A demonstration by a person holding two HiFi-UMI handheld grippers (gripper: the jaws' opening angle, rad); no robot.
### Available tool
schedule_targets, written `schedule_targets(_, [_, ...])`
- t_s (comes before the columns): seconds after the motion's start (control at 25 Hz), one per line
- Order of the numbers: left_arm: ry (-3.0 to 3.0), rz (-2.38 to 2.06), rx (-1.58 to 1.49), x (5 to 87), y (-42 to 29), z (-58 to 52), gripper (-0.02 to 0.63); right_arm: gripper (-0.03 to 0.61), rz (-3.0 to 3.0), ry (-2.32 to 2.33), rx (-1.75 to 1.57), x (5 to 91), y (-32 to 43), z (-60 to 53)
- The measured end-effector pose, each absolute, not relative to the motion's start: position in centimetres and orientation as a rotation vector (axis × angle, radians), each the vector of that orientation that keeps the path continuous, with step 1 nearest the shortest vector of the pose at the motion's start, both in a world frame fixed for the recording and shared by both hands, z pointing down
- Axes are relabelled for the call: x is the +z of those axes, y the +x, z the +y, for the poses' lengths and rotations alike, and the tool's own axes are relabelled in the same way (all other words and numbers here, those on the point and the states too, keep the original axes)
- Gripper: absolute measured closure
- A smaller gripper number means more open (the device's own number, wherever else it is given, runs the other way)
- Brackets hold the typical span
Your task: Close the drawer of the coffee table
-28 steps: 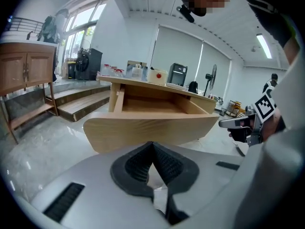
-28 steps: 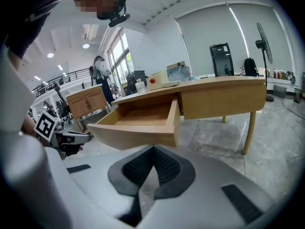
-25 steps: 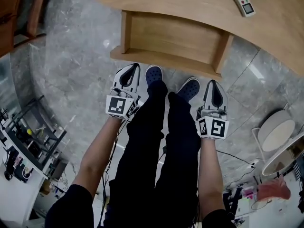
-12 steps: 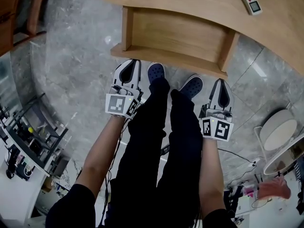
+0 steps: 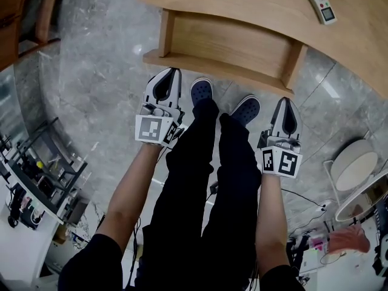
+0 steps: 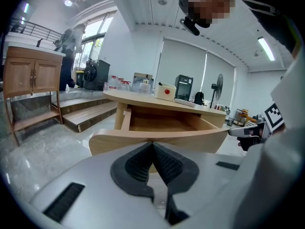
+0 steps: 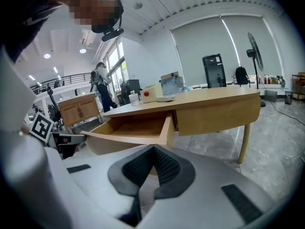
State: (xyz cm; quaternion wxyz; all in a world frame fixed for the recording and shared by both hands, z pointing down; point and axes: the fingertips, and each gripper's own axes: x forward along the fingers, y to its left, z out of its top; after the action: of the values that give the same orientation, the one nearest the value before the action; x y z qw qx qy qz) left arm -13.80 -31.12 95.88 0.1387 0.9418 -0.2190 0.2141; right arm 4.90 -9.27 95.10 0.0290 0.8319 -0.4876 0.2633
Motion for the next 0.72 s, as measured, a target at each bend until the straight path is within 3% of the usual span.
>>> schedule_targets(0.72, [2.733,-0.624,0.598,95.0,-10.8,-32.8,0.589,0.552,-1.488,2.601,0.782,94.3,8.6,-11.6])
